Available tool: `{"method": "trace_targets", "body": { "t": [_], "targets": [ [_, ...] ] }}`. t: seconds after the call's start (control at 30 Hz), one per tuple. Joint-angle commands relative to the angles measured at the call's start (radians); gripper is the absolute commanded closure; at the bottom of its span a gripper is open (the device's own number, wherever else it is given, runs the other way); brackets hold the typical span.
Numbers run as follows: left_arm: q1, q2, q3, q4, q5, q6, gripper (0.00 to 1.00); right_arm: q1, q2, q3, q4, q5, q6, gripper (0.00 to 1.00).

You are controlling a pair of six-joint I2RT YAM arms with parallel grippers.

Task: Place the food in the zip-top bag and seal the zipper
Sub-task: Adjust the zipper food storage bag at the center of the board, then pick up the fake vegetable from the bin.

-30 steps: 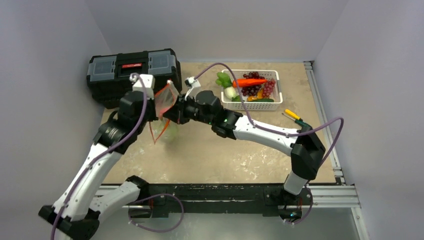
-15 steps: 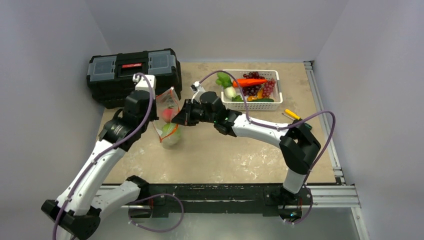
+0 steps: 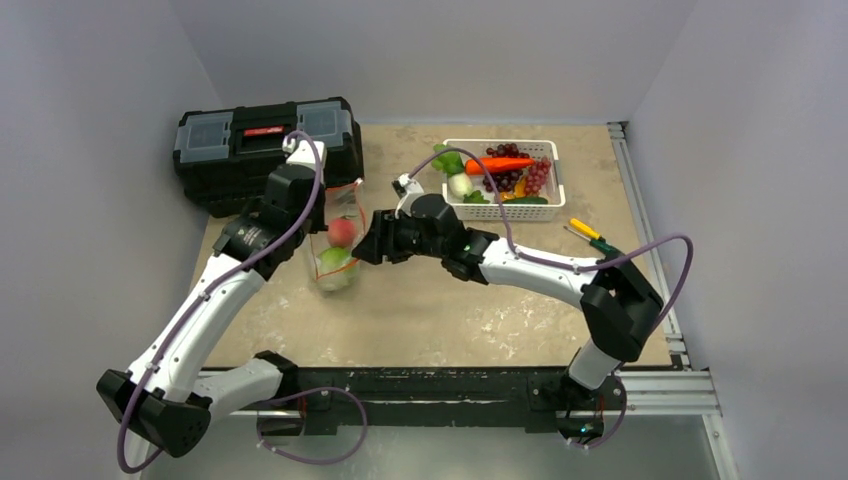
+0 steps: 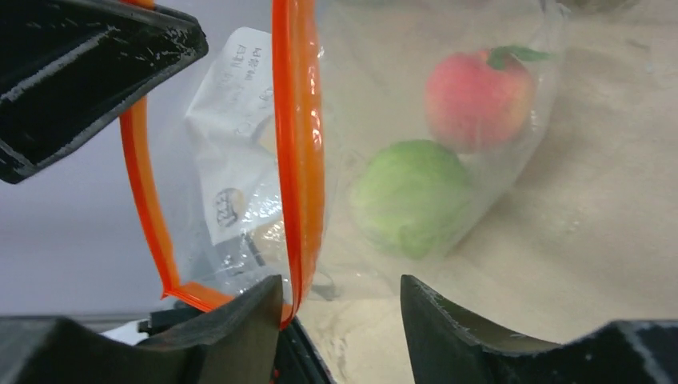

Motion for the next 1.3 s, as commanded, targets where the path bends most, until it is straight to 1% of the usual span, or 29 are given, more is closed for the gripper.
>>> {"method": "trace_targets", "body": {
  "t": [0.0,0.03,0.1,0.13,0.23,0.4,0.5,0.57,0.67,0.83,0.93,1.0,1.1,1.2,1.27],
  "targets": [
    [0.006,0.014,0.024,0.016,0.035,0.0,1.0,0.002,-0.125,0.006,-0.073,0.144,-0.163,0.39],
    [0.006,0.017,0.021,0.02,0.045,0.003,1.0,0.002,-0.154,0.006,-0.09,0.159,-0.195,0.35],
    [0.006,0.026,0.02,0.024,0.057,0.007,1.0,-0.002,-0.206,0.007,-0.132,0.208,-0.237,0.32],
    [0.006,0.028,0.022,0.023,0.06,0.008,1.0,-0.005,-0.224,0.021,-0.158,0.246,-0.269,0.31],
    [0.007,0.033,0.023,0.023,0.058,0.011,1.0,-0.032,-0.254,0.063,-0.248,0.289,-0.316,0.31],
    [0.006,0.034,0.021,0.021,0.054,0.013,1.0,-0.131,-0.315,0.053,-0.27,0.355,-0.349,0.29],
    [0.006,0.035,0.021,0.023,0.056,0.012,1.0,-0.189,-0.338,0.031,-0.281,0.461,-0.374,0.26],
    [0.006,0.036,0.021,0.023,0.06,0.013,1.0,-0.241,-0.344,0.0,-0.275,0.514,-0.385,0.25],
    [0.006,0.036,0.024,0.022,0.061,0.015,1.0,-0.341,-0.324,-0.021,-0.268,0.553,-0.367,0.25],
    [0.007,0.026,0.029,0.018,0.067,0.015,1.0,-0.494,-0.216,0.014,-0.313,0.613,-0.293,0.27],
    [0.006,0.023,0.03,0.017,0.07,0.015,1.0,-0.578,-0.128,0.043,-0.317,0.562,-0.216,0.27],
    [0.006,0.024,0.032,0.017,0.076,0.014,1.0,-0.63,-0.053,0.09,-0.349,0.488,-0.149,0.28],
    [0.006,0.022,0.035,0.014,0.086,0.013,1.0,-0.687,0.062,0.164,-0.378,0.371,-0.068,0.3],
    [0.007,0.015,0.033,0.018,0.087,0.013,1.0,-0.717,0.127,0.186,-0.305,0.281,0.043,0.34],
    [0.007,0.015,0.033,0.022,0.096,0.012,1.0,-0.719,0.174,0.215,-0.252,0.24,0.091,0.35]
  ]
}}
